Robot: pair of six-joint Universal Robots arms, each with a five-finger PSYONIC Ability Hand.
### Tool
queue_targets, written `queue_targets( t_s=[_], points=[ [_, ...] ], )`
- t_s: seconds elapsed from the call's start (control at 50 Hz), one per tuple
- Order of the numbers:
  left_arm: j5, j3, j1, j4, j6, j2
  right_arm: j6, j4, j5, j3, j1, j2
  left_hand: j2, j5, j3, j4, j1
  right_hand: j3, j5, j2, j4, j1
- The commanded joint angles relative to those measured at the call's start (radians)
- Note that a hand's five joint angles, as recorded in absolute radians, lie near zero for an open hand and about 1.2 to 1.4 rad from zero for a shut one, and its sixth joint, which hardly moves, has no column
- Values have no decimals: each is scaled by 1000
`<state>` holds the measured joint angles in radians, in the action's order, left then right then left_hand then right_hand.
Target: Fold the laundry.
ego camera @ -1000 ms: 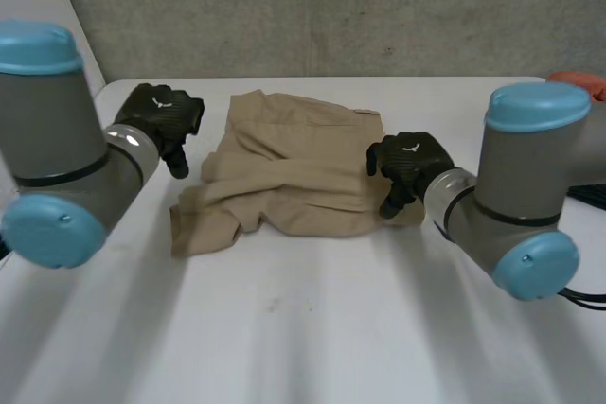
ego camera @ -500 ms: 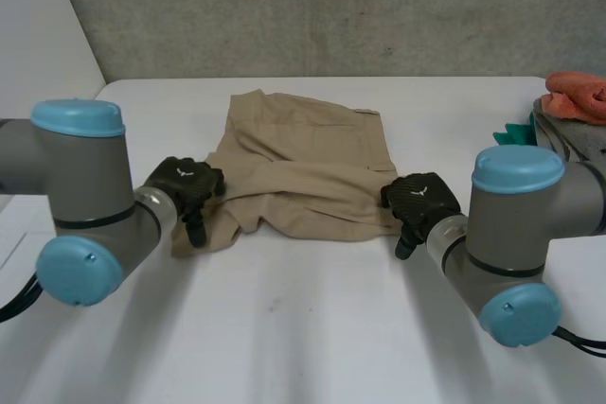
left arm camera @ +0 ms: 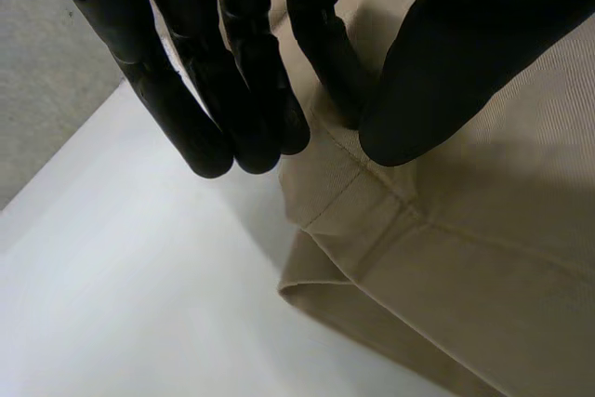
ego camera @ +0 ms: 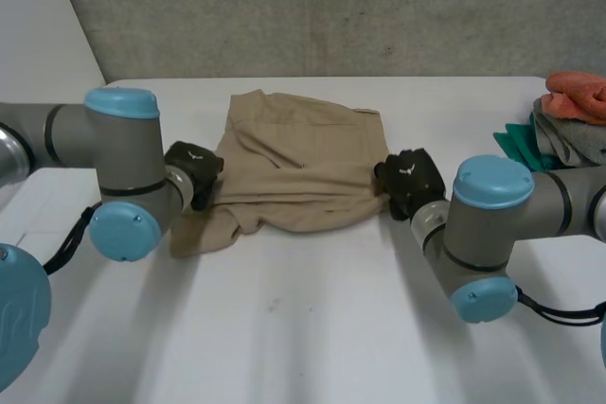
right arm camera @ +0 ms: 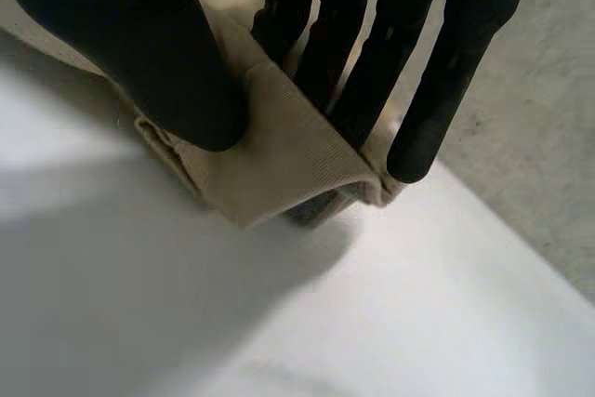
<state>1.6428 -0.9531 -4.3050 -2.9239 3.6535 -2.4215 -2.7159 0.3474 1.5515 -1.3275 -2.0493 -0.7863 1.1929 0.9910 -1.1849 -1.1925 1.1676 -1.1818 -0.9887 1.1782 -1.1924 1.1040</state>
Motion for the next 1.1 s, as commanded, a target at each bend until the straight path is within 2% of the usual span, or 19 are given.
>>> queue_targets(
  t_s=[0.02, 0.04, 0.16, 0.22, 0.36, 0.44, 0.5, 0.52, 0.54, 0.58, 0.68, 0.78, 0.92, 1.1],
  points=[
    [8, -82, 7, -3, -53, 240, -63, -109, -7, 45, 38, -193, 203, 231, -211, -204, 229, -215, -233, 218, -204, 292],
    [-12, -111, 8, -4, -78, 325, -68, -138, -10, 54, 43, -208, 203, 231, -211, -204, 229, -215, -233, 218, -204, 292],
    [-61, -148, -1, 14, -127, 547, -79, -477, -71, 235, 61, -327, 203, 231, -211, -204, 229, -215, -233, 218, -204, 292],
    [-67, -167, -19, 89, -153, 669, -82, -647, -97, 362, 72, -370, 203, 231, -211, -204, 229, -215, -233, 218, -204, 292],
    [-102, -239, -41, 213, -161, 801, -48, -901, -145, 510, 106, -407, 203, 231, -211, -204, 229, -215, -233, 218, -204, 292],
    [-144, -311, -42, 230, -159, 794, -5, -982, -176, 499, 121, -398, 203, 231, -211, -204, 229, -215, -233, 218, -204, 292],
    [-176, -361, -38, 178, -168, 707, 24, -979, -176, 438, 118, -367, 203, 231, -211, -204, 229, -215, -233, 218, -204, 292],
    [-184, -374, -38, 160, -170, 682, 30, -975, -174, 420, 117, -360, -11, 16, 3, 11, 14, -215, -233, 218, -204, 292],
    [-192, -394, -30, 126, -170, 638, 42, -958, -168, 384, 115, -346, -508, -480, 500, 507, -482, -215, -233, 218, -204, 292],
    [-195, -411, -13, 88, -170, 593, 47, -924, -160, 346, 116, -340, -697, -670, 689, 697, -672, -215, -233, 218, -204, 292],
    [-179, -412, 47, -102, -176, 452, 35, -779, -139, 200, 117, -350, -707, -679, 699, 706, -681, -215, -233, 218, -204, 292],
    [-182, -343, 85, -208, -176, 328, 9, -668, -143, 91, 121, -418, -592, -565, 584, 592, -567, -215, -233, 218, -204, 292],
    [-215, -201, 128, -140, -173, 142, -45, -573, -160, 8, 141, -508, -589, -562, 581, 589, -564, -215, -233, 218, -204, 292],
    [-205, -64, 162, -32, -177, 18, -97, -577, -192, 1, 162, -550, -539, -512, 531, 539, -514, -215, -233, 218, -204, 292]
  ],
)
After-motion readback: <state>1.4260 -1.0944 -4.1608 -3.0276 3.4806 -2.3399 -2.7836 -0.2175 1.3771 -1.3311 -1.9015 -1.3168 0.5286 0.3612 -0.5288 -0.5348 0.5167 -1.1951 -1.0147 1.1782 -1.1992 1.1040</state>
